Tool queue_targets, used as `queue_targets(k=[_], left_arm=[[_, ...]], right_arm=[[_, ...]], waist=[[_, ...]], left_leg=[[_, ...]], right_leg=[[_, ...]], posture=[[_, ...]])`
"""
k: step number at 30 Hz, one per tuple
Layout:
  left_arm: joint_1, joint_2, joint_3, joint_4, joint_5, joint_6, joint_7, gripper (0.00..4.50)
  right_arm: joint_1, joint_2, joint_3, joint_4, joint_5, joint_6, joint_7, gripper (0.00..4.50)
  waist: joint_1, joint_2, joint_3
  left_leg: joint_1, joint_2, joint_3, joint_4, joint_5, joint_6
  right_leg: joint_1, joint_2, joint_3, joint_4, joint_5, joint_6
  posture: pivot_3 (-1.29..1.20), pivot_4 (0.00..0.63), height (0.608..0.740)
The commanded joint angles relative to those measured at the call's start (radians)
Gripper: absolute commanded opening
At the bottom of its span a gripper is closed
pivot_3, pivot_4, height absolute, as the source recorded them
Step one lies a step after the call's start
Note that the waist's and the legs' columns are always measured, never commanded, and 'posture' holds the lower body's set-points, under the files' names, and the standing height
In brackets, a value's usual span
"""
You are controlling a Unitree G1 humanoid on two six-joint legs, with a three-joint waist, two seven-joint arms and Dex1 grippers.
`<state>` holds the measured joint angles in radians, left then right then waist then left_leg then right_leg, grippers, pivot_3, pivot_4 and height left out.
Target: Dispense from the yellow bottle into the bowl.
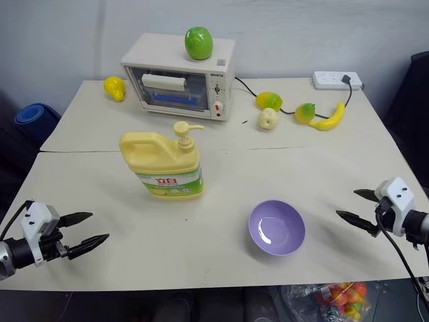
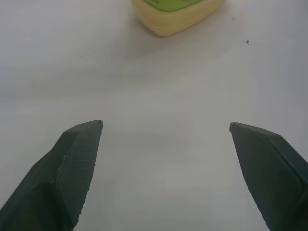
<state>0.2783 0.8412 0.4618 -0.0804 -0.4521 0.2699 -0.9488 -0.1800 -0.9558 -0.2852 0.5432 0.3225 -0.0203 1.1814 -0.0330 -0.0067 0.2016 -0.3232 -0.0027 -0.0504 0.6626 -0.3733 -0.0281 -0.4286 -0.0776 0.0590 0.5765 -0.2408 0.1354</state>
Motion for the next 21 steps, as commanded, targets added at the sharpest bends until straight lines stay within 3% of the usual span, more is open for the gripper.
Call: queue_targets(k=[1,13,17,21], left_arm=[[0.012,0.002,0.024,-0.029,0.013,-0.032,-0.009,4.5],[-0.046,-0.02,0.03,-0.005,-0.016,-0.004,0.013,4.5],[-0.07,-0.033,0.018,0.032,0.072,-0.101,0.063,4.5],[-0.07,-0.043,0.012,0.019,0.059,-0.088,0.061,4.5]], right_arm=[[0.019,-0.011,-0.018,-0.048,0.013,0.019,0.012,4.46],[0.037,-0.019,-0.041,-0.089,0.024,0.087,-0.002,4.46],[0.065,-0.023,-0.045,-0.124,0.033,0.11,0.013,4.46],[0.094,-0.026,-0.067,-0.174,0.054,0.14,0.01,4.46]], waist=[[0.0,0.0,0.0],[0.001,0.0,0.0],[0.002,0.0,0.0],[0.003,0.0,0.0]], left_leg=[[0.0,0.0,0.0,0.0,0.0,0.0],[0.0,0.0,0.0,0.001,0.0,0.0],[0.001,0.0,0.0,0.001,0.0,0.0],[0.001,0.0,0.0,0.001,0.0,0.0]], right_leg=[[0.0,0.0,0.0,0.0,0.0,0.0],[0.0,0.0,0.0,0.002,0.001,0.002],[0.0,0.0,0.0,0.003,0.001,0.002],[0.0,0.0,0.0,0.004,0.001,0.002]], posture=[[0.0,0.15,0.74],[0.0,0.15,0.74],[0.0,0.15,0.74],[0.0,0.15,0.74]])
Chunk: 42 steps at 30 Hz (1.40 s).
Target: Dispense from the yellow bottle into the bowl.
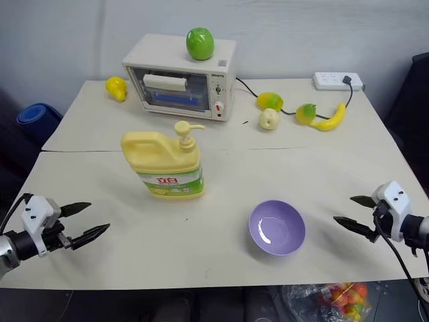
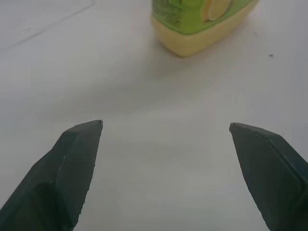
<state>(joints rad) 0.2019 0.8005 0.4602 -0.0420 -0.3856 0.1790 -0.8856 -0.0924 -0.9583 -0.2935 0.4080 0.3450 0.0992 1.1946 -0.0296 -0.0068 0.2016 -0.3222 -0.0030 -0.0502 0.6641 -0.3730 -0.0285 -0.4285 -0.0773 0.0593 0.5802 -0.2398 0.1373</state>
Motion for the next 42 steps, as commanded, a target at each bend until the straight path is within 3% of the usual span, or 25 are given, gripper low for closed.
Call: queue_targets(k=[1,7,10,17,20,28,36,42], left_arm=[[0.007,0.003,0.014,-0.043,-0.034,0.041,-0.012,4.5],[0.002,0.064,0.047,-0.226,-0.245,0.286,-0.092,4.5],[0.018,0.133,0.052,-0.37,-0.372,0.396,-0.174,4.5],[0.01,0.28,-0.002,-0.545,-0.45,0.452,-0.347,4.5],[-0.054,0.303,-0.045,-0.544,-0.456,0.448,-0.369,4.5],[-0.236,0.288,-0.232,-0.476,-0.362,0.382,-0.401,4.5],[-0.302,0.274,-0.276,-0.444,-0.349,0.374,-0.41,4.5],[-0.327,0.265,-0.287,-0.439,-0.337,0.367,-0.404,4.5]], right_arm=[[0.0,-0.021,-0.076,-0.054,0.049,0.044,-0.017,4.46],[0.093,-0.005,-0.154,-0.298,0.122,0.133,-0.037,4.46],[0.209,0.008,-0.216,-0.543,0.194,0.23,-0.059,4.46],[0.458,0.062,-0.273,-1.025,0.305,0.378,-0.135,4.46],[0.519,0.086,-0.207,-1.142,0.258,0.364,-0.175,4.46],[0.508,0.18,0.119,-1.156,-0.045,0.254,-0.368,4.46],[0.465,0.262,0.291,-1.153,-0.18,0.276,-0.502,4.46],[0.422,0.316,0.392,-1.025,-0.305,0.241,-0.598,4.46]], waist=[[0.0,0.0,0.0],[0.0,0.0,0.0],[0.003,0.0,0.0],[0.002,-0.001,0.0],[0.001,-0.002,0.001],[0.001,-0.007,0.0],[0.001,-0.009,0.0],[0.001,-0.01,-0.001]], left_leg=[[0.0,0.0,0.0,0.0,0.0,0.0],[0.0,0.001,-0.001,0.001,0.0,0.0],[0.0,0.001,-0.001,0.001,0.0,0.0],[-0.001,0.0,-0.001,0.001,0.0,0.0],[-0.001,0.001,-0.001,0.002,0.0,0.0],[0.003,0.0,-0.001,0.003,0.001,-0.002],[0.002,0.0,-0.002,0.002,0.001,-0.002],[0.002,0.0,-0.002,0.002,0.001,-0.002]], right_leg=[[0.0,0.0,0.0,0.0,0.0,0.0],[0.0,0.0,0.0,0.002,0.0,0.0],[-0.001,0.001,0.0,0.004,-0.001,0.0],[0.002,0.002,0.001,0.004,-0.005,-0.007],[0.002,0.002,0.001,0.005,-0.007,-0.011],[0.002,0.003,0.002,0.006,-0.009,-0.015],[0.0,0.003,0.001,0.007,-0.007,-0.012],[0.0,0.003,0.0,0.007,-0.008,-0.013]], posture=[[0.0,0.15,0.74],[0.0,0.15,0.74],[0.0,0.15,0.74],[0.0,0.15,0.74],[0.0,0.15,0.74],[0.0,0.15,0.74],[0.0,0.15,0.74],[0.0,0.15,0.74]])
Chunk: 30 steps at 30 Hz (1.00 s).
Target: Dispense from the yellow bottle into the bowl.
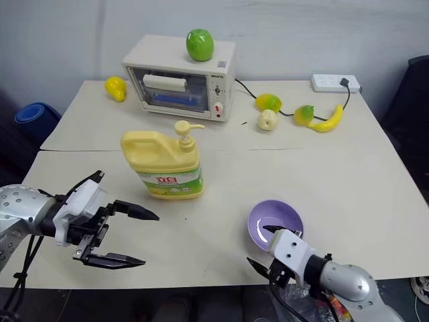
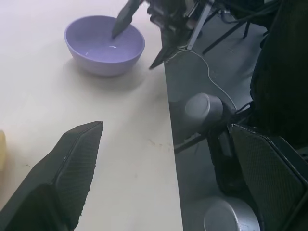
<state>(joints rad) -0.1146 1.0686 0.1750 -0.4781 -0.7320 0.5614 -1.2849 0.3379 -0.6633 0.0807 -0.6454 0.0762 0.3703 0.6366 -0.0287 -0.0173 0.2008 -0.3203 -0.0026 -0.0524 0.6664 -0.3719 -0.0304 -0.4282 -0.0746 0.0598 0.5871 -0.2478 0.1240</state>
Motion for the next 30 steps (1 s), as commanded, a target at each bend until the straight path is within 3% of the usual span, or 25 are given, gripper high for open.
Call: queue_targets(k=[1,5,8,17,27,30], left_arm=[[-0.007,-0.001,-0.002,-0.002,0.02,-0.022,-0.005,4.5],[-0.003,0.002,-0.003,0.016,0.068,-0.053,-0.001,4.5],[-0.012,-0.003,0.014,0.01,0.046,-0.034,0.009,4.5],[-0.029,-0.013,0.017,0.001,0.031,-0.015,0.031,4.5],[-0.055,-0.038,-0.004,0.018,0.05,-0.026,0.035,4.5],[-0.057,-0.045,-0.01,0.02,0.057,-0.032,0.036,4.5]], right_arm=[[-0.011,0.025,0.023,0.04,-0.042,-0.04,-0.039,4.19],[-0.022,0.038,0.04,0.107,-0.063,-0.094,-0.045,4.1],[-0.041,0.064,0.034,0.149,-0.059,-0.125,-0.053,3.51],[-0.047,0.06,0.051,0.186,-0.08,-0.162,-0.026,0.41],[-0.052,0.037,0.059,0.224,-0.13,-0.203,-0.012,0.41],[-0.059,0.024,0.062,0.257,-0.138,-0.244,0.002,0.01]], waist=[[0.0,0.0,0.0],[-0.001,0.0,0.0],[-0.001,0.0,0.0],[-0.002,-0.001,0.0],[-0.001,-0.006,-0.003],[-0.002,-0.007,-0.004]], left_leg=[[0.0,0.0,0.0,0.0,0.0,0.0],[0.0,0.0,0.0,0.0,0.0,0.0],[0.0,0.0,0.0,0.0,0.0,0.0],[0.001,0.0,0.0,0.0,0.0,0.0],[0.001,0.001,-0.001,0.001,0.0,0.0],[0.002,0.001,-0.001,0.001,0.0,0.0]], right_leg=[[0.0,0.0,0.0,0.0,0.0,0.0],[0.0,0.0,0.0,0.0,0.0,0.001],[0.0,0.0,0.0,0.001,0.0,0.001],[0.0,0.0,0.0,0.003,0.001,0.002],[0.001,0.001,0.0,0.004,0.001,0.002],[0.001,0.001,0.0,0.004,0.001,0.002]], posture=[[0.0,0.15,0.74],[0.0,0.15,0.74],[0.0,0.15,0.74],[0.0,0.15,0.74],[0.0,0.15,0.74],[0.0,0.15,0.74]])
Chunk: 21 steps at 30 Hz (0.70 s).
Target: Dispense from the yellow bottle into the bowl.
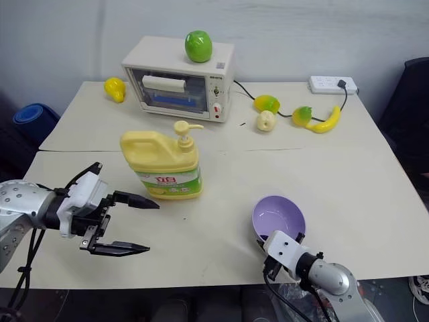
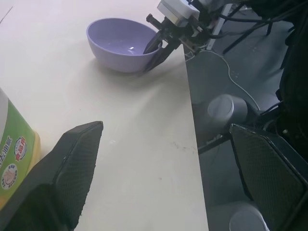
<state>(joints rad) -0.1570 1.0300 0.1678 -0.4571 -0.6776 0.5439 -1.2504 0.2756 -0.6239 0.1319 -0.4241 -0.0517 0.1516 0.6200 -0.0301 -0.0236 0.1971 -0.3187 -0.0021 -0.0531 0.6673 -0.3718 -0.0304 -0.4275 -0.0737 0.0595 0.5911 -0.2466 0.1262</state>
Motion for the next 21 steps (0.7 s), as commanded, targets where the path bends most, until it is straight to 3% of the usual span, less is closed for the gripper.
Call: queue_targets(k=[1,9,15,21], left_arm=[[-0.015,-0.008,-0.003,0.0,0.005,-0.016,0.002,4.5],[-0.02,-0.024,-0.016,-0.004,0.017,-0.024,0.013,4.5],[-0.097,-0.036,-0.002,0.017,-0.017,0.004,0.029,4.5],[-0.306,-0.035,0.017,0.086,-0.102,0.093,0.049,4.5]], right_arm=[[0.001,-0.023,0.012,0.045,-0.022,-0.04,0.019,0.01],[-0.021,-0.068,0.011,0.073,-0.057,-0.083,0.052,0.01],[-0.117,-0.257,-0.02,0.006,0.031,-0.1,0.276,0.01],[-0.395,-0.39,-0.021,-0.02,0.246,-0.004,0.569,0.01]], waist=[[0.0,-0.001,-0.001],[0.001,-0.002,-0.001],[0.002,-0.002,-0.001],[-0.002,0.0,0.0]], left_leg=[[0.0,0.0,0.0,0.0,0.0,0.0],[0.0,0.0,0.0,0.0,0.0,0.0],[0.0,0.0,0.0,0.002,0.0,0.0],[-0.001,0.0,-0.001,0.003,0.0,0.001]], right_leg=[[0.0,0.0,0.0,0.0,0.0,0.0],[0.0,0.0,0.0,0.0,0.0,0.0],[0.001,0.0,0.0,0.0,0.0,0.0],[0.0,0.0,-0.001,0.001,0.003,0.005]], posture=[[0.0,0.15,0.74],[0.0,0.15,0.74],[0.0,0.15,0.74],[0.0,0.15,0.74]])
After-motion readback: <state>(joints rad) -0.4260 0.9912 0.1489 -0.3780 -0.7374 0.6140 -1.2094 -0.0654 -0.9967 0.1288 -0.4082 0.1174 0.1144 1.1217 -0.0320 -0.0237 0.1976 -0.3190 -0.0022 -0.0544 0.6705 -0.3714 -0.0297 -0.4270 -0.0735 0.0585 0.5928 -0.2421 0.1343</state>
